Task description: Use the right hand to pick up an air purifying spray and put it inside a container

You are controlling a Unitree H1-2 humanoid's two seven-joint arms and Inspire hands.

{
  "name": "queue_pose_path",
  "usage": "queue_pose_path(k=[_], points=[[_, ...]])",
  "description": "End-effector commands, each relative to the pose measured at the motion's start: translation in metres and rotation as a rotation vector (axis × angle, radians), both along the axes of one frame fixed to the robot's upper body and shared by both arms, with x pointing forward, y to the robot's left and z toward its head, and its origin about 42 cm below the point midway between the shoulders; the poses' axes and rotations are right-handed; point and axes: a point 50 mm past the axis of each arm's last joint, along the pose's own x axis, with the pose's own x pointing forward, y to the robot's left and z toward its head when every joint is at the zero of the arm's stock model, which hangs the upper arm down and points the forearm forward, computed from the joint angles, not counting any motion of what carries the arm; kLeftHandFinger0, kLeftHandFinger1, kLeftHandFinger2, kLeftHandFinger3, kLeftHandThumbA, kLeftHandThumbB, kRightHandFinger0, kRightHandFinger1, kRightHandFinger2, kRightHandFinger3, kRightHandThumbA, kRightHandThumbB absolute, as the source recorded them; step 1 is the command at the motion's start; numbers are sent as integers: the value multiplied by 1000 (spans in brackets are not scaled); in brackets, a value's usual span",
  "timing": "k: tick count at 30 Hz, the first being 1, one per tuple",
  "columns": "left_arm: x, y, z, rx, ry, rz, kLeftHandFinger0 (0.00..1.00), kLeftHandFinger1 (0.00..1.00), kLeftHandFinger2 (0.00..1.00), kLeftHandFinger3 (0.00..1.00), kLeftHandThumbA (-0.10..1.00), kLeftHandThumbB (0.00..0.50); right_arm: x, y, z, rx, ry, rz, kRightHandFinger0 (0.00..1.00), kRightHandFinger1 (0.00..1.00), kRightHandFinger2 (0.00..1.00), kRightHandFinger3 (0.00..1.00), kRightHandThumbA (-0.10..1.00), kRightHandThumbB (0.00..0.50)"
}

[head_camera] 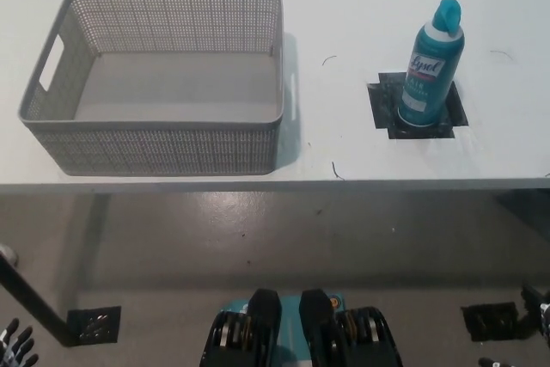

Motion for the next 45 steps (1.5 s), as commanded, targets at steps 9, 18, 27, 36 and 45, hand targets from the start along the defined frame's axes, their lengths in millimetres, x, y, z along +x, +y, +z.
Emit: queue_pose_path(k=[9,18,27,36,45], points=[[-9,-14,11,-35,-75,-46,1000,1000,1000,1000,1000,466,55,23,86,-73,-289,1,1000,1000,1000,1000,848,500],[-3,-45,17,-34,-139,-96,1000,1000,1000,1000,1000,441,129,41,169,-85,-460,14,1000,1000,1000,1000,649,500],[2,-51,22,-29,-153,-84,1000,1000,1000,1000,1000,456,174,44,217,-124,-491,-34,1000,1000,1000,1000,708,500],[1,-48,21,-8,-129,-79,1000,1000,1000,1000,1000,417,210,37,225,-71,-424,3,1000,1000,1000,1000,929,500],[-1,-44,21,11,-119,-76,1000,1000,1000,1000,1000,394,243,31,214,-32,-232,114,1000,1000,1000,1000,1000,500]])
